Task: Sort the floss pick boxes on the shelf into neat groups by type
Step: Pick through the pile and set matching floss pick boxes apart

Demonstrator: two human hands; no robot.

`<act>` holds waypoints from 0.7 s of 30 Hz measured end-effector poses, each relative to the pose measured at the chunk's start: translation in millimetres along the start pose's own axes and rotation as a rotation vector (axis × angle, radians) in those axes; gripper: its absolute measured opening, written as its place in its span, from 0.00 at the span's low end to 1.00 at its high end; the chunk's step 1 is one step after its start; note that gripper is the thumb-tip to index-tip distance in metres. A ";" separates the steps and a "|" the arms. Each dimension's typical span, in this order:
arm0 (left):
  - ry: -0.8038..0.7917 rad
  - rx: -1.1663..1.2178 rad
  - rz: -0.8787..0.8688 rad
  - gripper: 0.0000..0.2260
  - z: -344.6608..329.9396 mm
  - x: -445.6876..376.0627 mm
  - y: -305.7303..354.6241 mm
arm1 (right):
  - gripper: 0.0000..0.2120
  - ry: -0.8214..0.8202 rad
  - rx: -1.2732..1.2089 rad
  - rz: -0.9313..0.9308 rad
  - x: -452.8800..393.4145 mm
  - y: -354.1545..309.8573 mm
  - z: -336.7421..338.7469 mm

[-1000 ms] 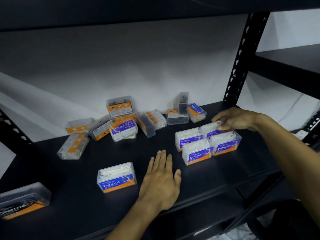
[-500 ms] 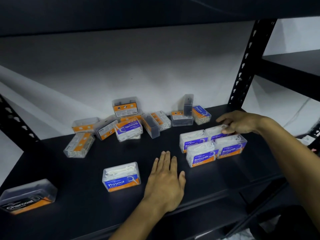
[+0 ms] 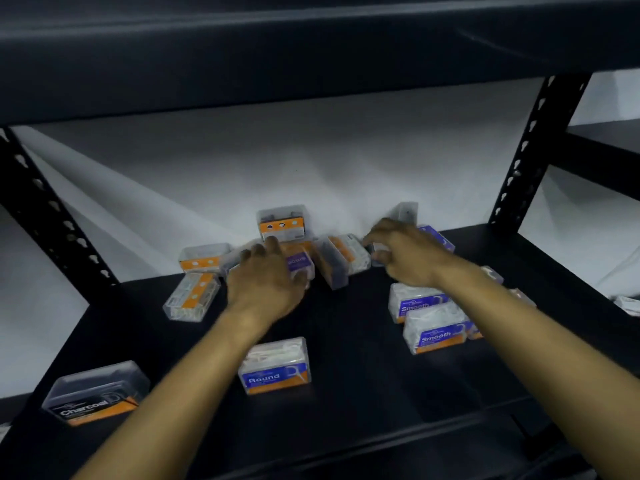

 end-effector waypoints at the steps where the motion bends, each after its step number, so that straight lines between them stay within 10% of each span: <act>1: -0.059 -0.002 0.021 0.32 -7.6 -9.5 -13.8 | 0.20 -0.035 0.037 0.013 -6.3 -6.4 -5.6; 21: -0.142 -0.041 -0.235 0.35 -38.8 -53.8 -11.8 | 0.28 -0.218 0.452 0.105 -56.4 -46.2 -34.1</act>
Point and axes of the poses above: each hand's wrist, its own x-axis away from the middle knuckle, its own z-axis out of the back of the hand, y = z × x, the point moved 8 cm from there along -x, towards the middle knuckle, and after that the axes turned 10 degrees about -y, right-handed, at the moved point
